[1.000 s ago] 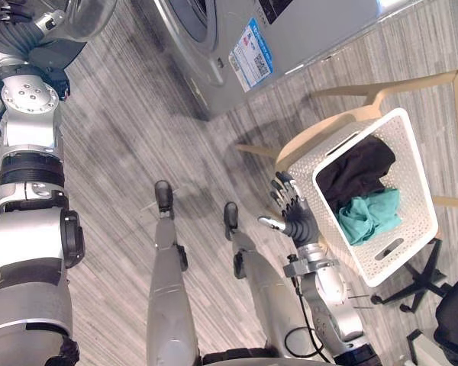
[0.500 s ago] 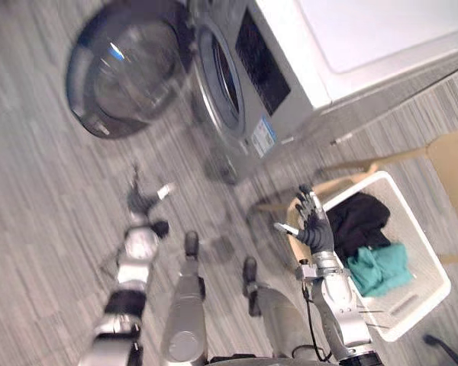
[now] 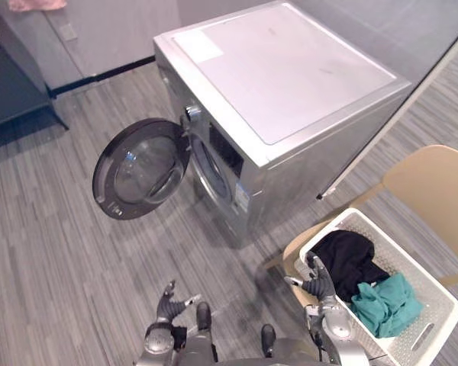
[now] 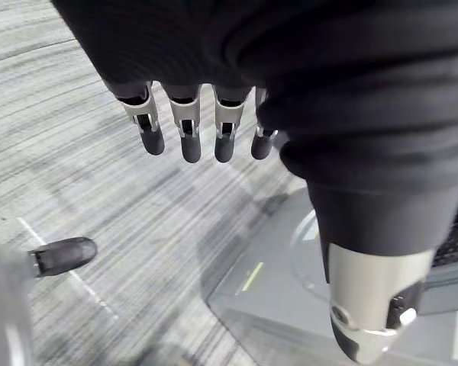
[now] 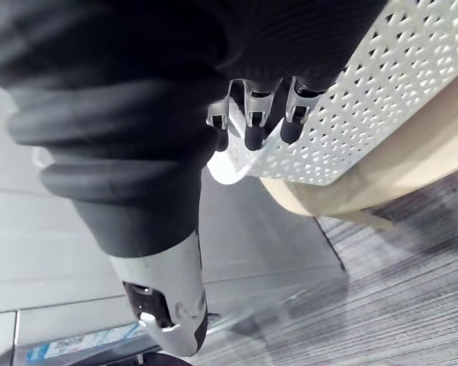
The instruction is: Pick up the laundry basket with both hands and put the clothes into the washing machine.
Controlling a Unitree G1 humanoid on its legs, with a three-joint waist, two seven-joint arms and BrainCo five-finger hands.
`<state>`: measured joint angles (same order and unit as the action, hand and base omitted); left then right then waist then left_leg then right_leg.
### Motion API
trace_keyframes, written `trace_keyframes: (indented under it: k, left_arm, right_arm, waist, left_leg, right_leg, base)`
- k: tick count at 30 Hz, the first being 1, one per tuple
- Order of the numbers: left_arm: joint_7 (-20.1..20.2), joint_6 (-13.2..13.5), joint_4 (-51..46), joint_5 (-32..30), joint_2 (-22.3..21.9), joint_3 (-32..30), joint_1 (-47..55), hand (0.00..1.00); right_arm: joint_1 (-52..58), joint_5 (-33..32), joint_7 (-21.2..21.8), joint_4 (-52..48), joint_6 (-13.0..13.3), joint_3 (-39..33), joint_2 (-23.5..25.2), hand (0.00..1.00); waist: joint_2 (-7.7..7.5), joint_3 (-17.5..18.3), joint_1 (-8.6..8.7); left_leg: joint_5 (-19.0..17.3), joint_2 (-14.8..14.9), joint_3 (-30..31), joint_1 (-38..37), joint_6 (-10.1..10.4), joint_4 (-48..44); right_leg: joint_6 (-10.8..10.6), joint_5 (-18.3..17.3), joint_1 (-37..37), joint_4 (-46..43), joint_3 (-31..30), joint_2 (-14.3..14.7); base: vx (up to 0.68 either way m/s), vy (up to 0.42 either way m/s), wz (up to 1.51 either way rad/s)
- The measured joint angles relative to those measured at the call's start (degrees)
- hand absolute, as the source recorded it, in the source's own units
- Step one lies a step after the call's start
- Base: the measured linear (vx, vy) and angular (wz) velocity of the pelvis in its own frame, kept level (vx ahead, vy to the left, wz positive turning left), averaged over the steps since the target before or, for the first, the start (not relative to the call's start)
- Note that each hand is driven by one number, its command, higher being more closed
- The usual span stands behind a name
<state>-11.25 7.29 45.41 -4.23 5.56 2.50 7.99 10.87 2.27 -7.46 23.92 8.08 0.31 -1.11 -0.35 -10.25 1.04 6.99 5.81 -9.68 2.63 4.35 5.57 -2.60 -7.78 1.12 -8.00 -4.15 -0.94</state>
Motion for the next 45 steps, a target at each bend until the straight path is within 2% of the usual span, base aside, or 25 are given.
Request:
trace_keyframes:
  k: [3, 4, 7, 8, 11, 13, 14, 16, 17, 18, 19, 20, 21, 22, 23, 24, 25, 26, 27, 29, 32, 34, 36, 41, 45]
  left_arm:
    - [-0.2, -0.6, 3.5, -0.2, -0.8, -1.0, 0.1, 0.00]
    - [-0.2, -0.6, 4.3, -0.5, -0.7, -1.0, -0.1, 0.00]
    - [-0.3, -0.7, 6.0, -0.8, -0.7, -2.2, -0.3, 0.00]
    - [-0.3, -0.8, 7.1, -1.1, -0.6, -2.2, -0.6, 0.00]
    - [-0.1, -1.3, 10.1, -2.2, -0.5, -2.2, -1.9, 0.00]
    - [0.0, -1.4, 10.4, -3.0, -1.2, -2.2, -2.1, 0.00]
    - [0.0, -1.3, 10.4, -3.0, -1.6, -2.3, -2.1, 0.00]
    - [0.0, -1.5, 9.9, -3.1, -2.8, -4.2, -2.4, 0.00]
    - [0.0, -1.4, 9.4, -3.1, -3.9, -4.9, -2.4, 0.00]
    - [0.0, -1.4, 9.4, -3.1, -3.9, -4.9, -2.4, 0.00]
    - [-0.1, -1.3, 9.2, -3.1, -3.8, -4.7, -2.5, 0.00]
    - [-0.2, -0.7, 8.8, -3.0, -3.7, -4.1, -2.5, 0.00]
    - [-0.3, -0.5, 8.6, -3.0, -3.7, -3.8, -2.5, 0.00]
    - [-0.5, -0.4, 8.6, -2.9, -3.5, -2.9, -2.6, 0.00]
    - [-0.7, -0.4, 8.7, -2.8, -3.2, -2.6, -2.7, 0.00]
    - [-0.9, -0.5, 8.7, -2.7, -3.3, -2.3, -3.0, 0.00]
    - [-1.2, -0.7, 8.8, -2.6, -3.7, -2.0, -3.1, 0.00]
    - [-1.2, -0.7, 9.2, -2.6, -4.2, -1.9, -3.5, 0.00]
    - [-1.3, -0.7, 9.8, -2.6, -3.3, -1.3, -4.7, 0.00]
    - [-1.3, -0.9, 9.9, -2.6, -1.9, -0.1, -4.6, 0.00]
    - [-1.3, -1.3, 10.0, -2.7, -1.6, -0.1, -4.4, 0.00]
    - [-1.3, -1.4, 10.2, -2.8, -0.9, 0.3, -4.4, 0.00]
    - [-1.3, -1.4, 10.2, -3.0, -0.6, 0.3, -4.4, 0.00]
    - [-1.2, -1.3, 10.5, -3.1, -0.4, 0.3, -4.3, 0.00]
    - [-1.2, -0.4, 10.1, -3.0, 0.0, -0.1, -4.4, 0.00]
  right_arm:
    - [0.9, -0.2, 0.0, 0.0, -0.3, 0.0, 0.0, 0.00]
    - [0.8, -0.7, 0.1, -0.8, -0.7, 0.0, 0.0, 0.00]
    - [2.5, -0.8, 0.0, -8.1, -0.5, 0.4, 0.1, 0.00]
    - [3.7, -1.8, 0.0, -11.1, 0.3, 0.4, 0.0, 0.00]
    - [7.4, -2.8, 0.0, -15.8, 2.2, 0.3, -0.3, 0.00]
    - [10.8, -3.8, 0.1, -18.9, 2.8, 0.5, -0.7, 0.00]
    - [11.4, -4.0, 0.1, -19.7, 2.8, 0.8, -0.7, 0.00]
    - [13.5, -4.0, 0.0, -23.2, 2.8, 2.1, -0.1, 0.00]
    - [14.3, -4.0, 0.0, -26.3, 3.1, 3.2, -0.7, 0.00]
    - [14.1, -3.9, 0.0, -26.5, 3.3, 3.7, -0.8, 0.00]
    - [12.8, -3.8, -0.4, -25.7, 4.0, 4.1, -1.0, 0.00]
    - [11.5, -3.3, -1.0, -23.5, 4.0, 4.2, -1.0, 0.00]
    - [10.8, -2.5, -1.2, -22.2, 3.9, 4.3, -1.0, 0.00]
    - [8.9, -1.1, -1.4, -18.5, 3.8, 4.4, -1.1, 0.00]
    - [6.9, 0.9, -2.1, -14.4, 3.0, 4.8, -1.3, 0.00]
    - [6.5, 2.1, -2.7, -13.3, 2.4, 5.0, -1.6, 0.00]
    - [6.4, 3.1, -2.9, -12.9, 2.0, 5.2, -2.2, 0.00]
    - [5.7, 4.8, -3.1, -11.6, 1.5, 5.1, -2.7, 0.00]
    - [6.3, 6.3, -3.1, -10.8, 0.8, 5.1, -2.3, 0.00]
    - [6.9, 9.5, -2.9, -10.3, 0.5, 5.1, -2.4, 0.00]
    - [4.8, 11.5, -2.9, -7.3, 0.3, 5.1, -3.3, 0.00]
    - [2.3, 14.1, -2.7, -4.3, 0.1, 5.3, -3.8, 0.00]
    - [0.5, 15.9, -2.6, -2.1, 0.0, 5.3, -4.2, 0.00]
    - [-4.0, 20.5, -2.5, 4.5, -1.6, 7.9, -7.5, 0.00]
    - [-9.6, 20.9, -2.5, 10.0, -2.4, 10.7, -8.4, 0.00]
  waist:
    - [0.01, 0.2, 0.11]
    - [0.01, 0.3, 0.28]
    - [0.23, 0.7, 1.15]
    - [0.19, 0.7, 1.74]
    - [0.51, 1.4, 2.51]
    - [0.91, 1.9, 2.84]
    - [1.07, 1.9, 2.76]
    - [1.07, 1.9, 2.62]
    - [1.70, 1.9, 2.76]
    - [1.65, 1.8, 2.58]
    - [2.04, 1.7, 2.23]
    - [1.81, 1.6, 1.28]
    - [1.78, 1.6, 1.01]
    - [1.58, 1.4, 0.74]
    - [1.66, 1.4, 0.19]
    - [2.08, 1.3, -0.08]
    - [3.09, 1.3, -0.27]
    - [3.87, 0.8, -0.06]
    - [1.90, 0.5, 0.07]
    - [0.09, 0.8, -0.19]
    - [-0.51, 1.1, -0.54]
    - [-0.17, 1.1, -1.08]
    - [-0.10, 1.1, -1.85]
    - [-0.26, 1.1, -1.86]
    - [-0.73, -0.4, -2.28]
  left_leg:
    - [-0.8, 1.2, -5.5, -3.1, 0.4, 0.0]
    - [-1.3, 2.0, -8.3, -4.0, 0.7, 0.0]
    - [-3.0, 3.6, -14.6, -5.3, 1.7, 0.1]
    - [-3.3, 4.3, -15.9, -5.9, 2.2, 0.1]
    - [-4.3, 6.0, -17.7, -7.5, 3.8, -0.3]
    - [-8.6, 10.5, -19.6, -6.4, 7.2, -8.7]
    - [-9.4, 12.2, -20.0, -5.9, 7.5, -12.4]
    - [-10.4, 17.6, -18.4, -1.8, 7.1, -30.1]
    - [-8.4, 20.9, -13.7, 2.0, 4.9, -42.1]
    - [-9.0, 21.2, -12.6, 3.0, 5.2, -44.0]
    - [-13.2, 20.0, -9.2, 5.1, 5.5, -49.5]
    - [-16.9, 17.2, -7.2, 6.2, 4.1, -50.5]
    - [-18.2, 15.7, -6.0, 6.7, 3.7, -49.6]
    - [-19.0, 12.0, -3.0, 7.0, 2.8, -44.4]
    - [-19.1, 7.9, 2.6, 6.2, 2.6, -34.5]
    - [-18.0, 6.5, 5.4, 5.5, 3.3, -29.5]
    - [-14.6, 5.8, 7.9, 5.2, 3.4, -25.2]
    - [-13.3, 5.3, 8.7, 5.0, 3.0, -23.9]
    - [-12.9, 3.8, 8.1, 3.8, 2.4, -22.1]
    - [-11.5, 1.6, 6.9, 2.5, 0.9, -18.3]
    - [-10.5, -0.1, 5.9, 0.3, -0.1, -15.3]
    - [-9.1, -1.2, 5.3, -2.0, -0.5, -12.0]
    - [-7.9, -1.7, 5.3, -2.9, -0.4, -9.8]
    - [-3.3, -1.8, 8.0, -5.0, 0.0, -3.0]
    - [-1.8, -2.0, 10.2, -3.5, 0.1, -2.1]
  right_leg:
    - [-0.4, 0.3, 0.3, -1.0, -4.8, 1.3]
    - [0.7, -0.5, 1.1, -1.4, -1.9, 0.3]
    - [3.3, 1.2, 3.3, -3.5, 19.1, -6.4]
    - [2.9, 1.8, 3.3, -3.7, 23.3, -7.3]
    - [1.0, 2.8, 3.1, -2.9, 21.7, -5.4]
    - [1.2, 1.4, 2.8, -2.6, 19.4, -2.8]
    - [1.5, 1.0, 2.6, -2.6, 18.8, -2.4]
    - [2.4, 0.9, 1.2, -3.6, 16.2, -0.6]
    - [3.2, 0.5, -0.4, -3.8, 12.4, 0.8]
    - [3.6, 0.3, -0.7, -3.7, 11.6, 0.9]
    - [3.8, 0.2, -1.3, -3.5, 8.6, 0.7]
    - [3.8, 0.2, -1.7, -3.2, 5.3, 0.3]
    - [3.6, 0.6, -2.2, -2.9, 3.8, 0.1]
    - [3.6, 0.8, -2.8, -2.6, 1.3, -0.2]
    - [3.2, 0.9, -2.8, -2.7, -1.0, -0.2]
    - [2.9, 1.1, -2.9, -2.6, -1.3, 0.1]
    - [2.4, 1.2, -3.0, -2.3, -1.6, 1.0]
    - [0.8, 0.8, -4.0, -0.9, -2.4, 1.4]
    - [-0.2, 1.4, -4.8, 0.5, -2.2, -0.3]
    - [-1.3, 2.0, -5.0, 2.2, -2.2, -2.9]
    - [-2.0, 2.5, -5.6, 2.5, -2.1, -4.6]
    - [-2.3, 2.7, -6.1, 3.3, -2.1, -5.6]
    - [-2.3, 2.7, -6.1, 3.4, -2.0, -5.7]
    - [-2.4, 2.6, -6.6, 3.9, 1.1, -5.5]
    - [-3.2, 2.2, -5.6, 3.4, 3.8, -5.6]
  base:
    - [-0.06, -0.017, -0.87]
    - [-0.11, -0.012, -1.24]
    - [-0.08, 0.003, -1.25]
    - [-0.01, -0.044, -1.04]
    - [0.08, -0.134, -0.69]
    - [0.17, -0.170, -0.74]
    - [0.20, -0.170, -0.95]
    - [0.22, -0.245, -1.04]
    - [0.23, -0.196, -0.97]
    - [0.25, -0.022, -1.20]
    - [0.25, 0.080, -1.23]
    - [0.22, 0.084, -1.35]
    - [0.22, 0.103, -1.30]
    - [0.21, 0.153, -1.32]
    - [0.24, 0.232, -1.29]
    - [0.17, 0.226, -1.05]
    - [0.15, 0.256, -0.66]
    - [0.13, 0.218, -0.41]
    - [0.13, 0.199, -0.20]
    - [0.11, 0.141, 0.00]
    - [0.07, 0.104, -0.05]
    - [0.01, 0.052, -0.04]
    - [-0.01, 0.007, 0.00]
    - [-0.06, -0.042, 0.23]
    - [-0.11, -0.028, 0.31]
